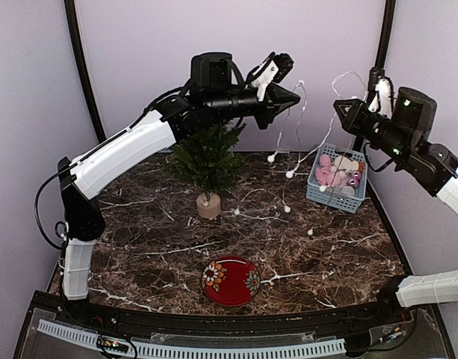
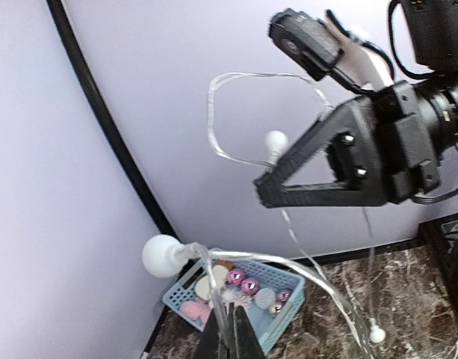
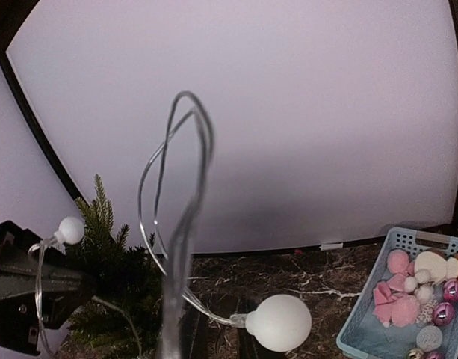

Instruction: Decorate the small christmas tree

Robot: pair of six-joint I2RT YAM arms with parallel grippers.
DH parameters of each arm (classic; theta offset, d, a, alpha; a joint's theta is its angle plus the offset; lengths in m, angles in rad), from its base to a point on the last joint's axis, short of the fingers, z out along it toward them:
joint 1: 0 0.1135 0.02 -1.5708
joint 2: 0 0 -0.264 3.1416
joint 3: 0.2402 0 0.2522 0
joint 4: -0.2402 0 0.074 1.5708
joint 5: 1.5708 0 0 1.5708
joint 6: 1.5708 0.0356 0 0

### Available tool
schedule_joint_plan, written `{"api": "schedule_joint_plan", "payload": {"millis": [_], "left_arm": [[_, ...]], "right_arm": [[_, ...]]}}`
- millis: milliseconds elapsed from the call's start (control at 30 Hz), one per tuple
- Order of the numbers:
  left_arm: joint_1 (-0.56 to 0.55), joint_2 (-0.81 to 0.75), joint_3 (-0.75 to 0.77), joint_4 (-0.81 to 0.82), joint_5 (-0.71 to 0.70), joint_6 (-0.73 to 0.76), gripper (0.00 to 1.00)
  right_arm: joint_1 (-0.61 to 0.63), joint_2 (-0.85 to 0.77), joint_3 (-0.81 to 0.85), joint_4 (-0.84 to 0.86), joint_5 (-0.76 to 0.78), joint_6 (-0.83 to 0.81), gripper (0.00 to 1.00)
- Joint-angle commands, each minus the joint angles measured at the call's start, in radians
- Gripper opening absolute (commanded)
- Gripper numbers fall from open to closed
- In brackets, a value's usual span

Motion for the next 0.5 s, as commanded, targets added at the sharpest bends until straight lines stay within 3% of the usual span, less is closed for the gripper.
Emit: {"api": "schedule_joint_plan", "payload": {"millis": [0, 200, 333, 367, 467], "left_arm": [[0.027, 0.024, 0.041, -0.007, -0.027, 0.062, 0.0], [0.029, 0.024, 0.058, -0.018, 0.035, 0.01, 0.0], [0.027, 0.025, 0.004, -0.038, 0.111, -0.05, 0.0], [0.027, 0.025, -0.005, -0.04, 0.114, -0.06, 0.0], [0.026, 0.026, -0.042, -0.058, 0.115, -0.066, 0.0]], "right_arm": [[0.007, 0.03, -0.058, 0.091, -0.074, 0.047, 0.0], [0.006, 0.012, -0.184, 0.026, 0.143, 0.155, 0.0], [0.005, 0.006, -0.277, -0.031, 0.15, 0.216, 0.0], [0.005, 0.01, -0.292, -0.057, 0.136, 0.228, 0.11], [0.005, -0.011, -0.338, -0.126, 0.082, 0.25, 0.65]]}}
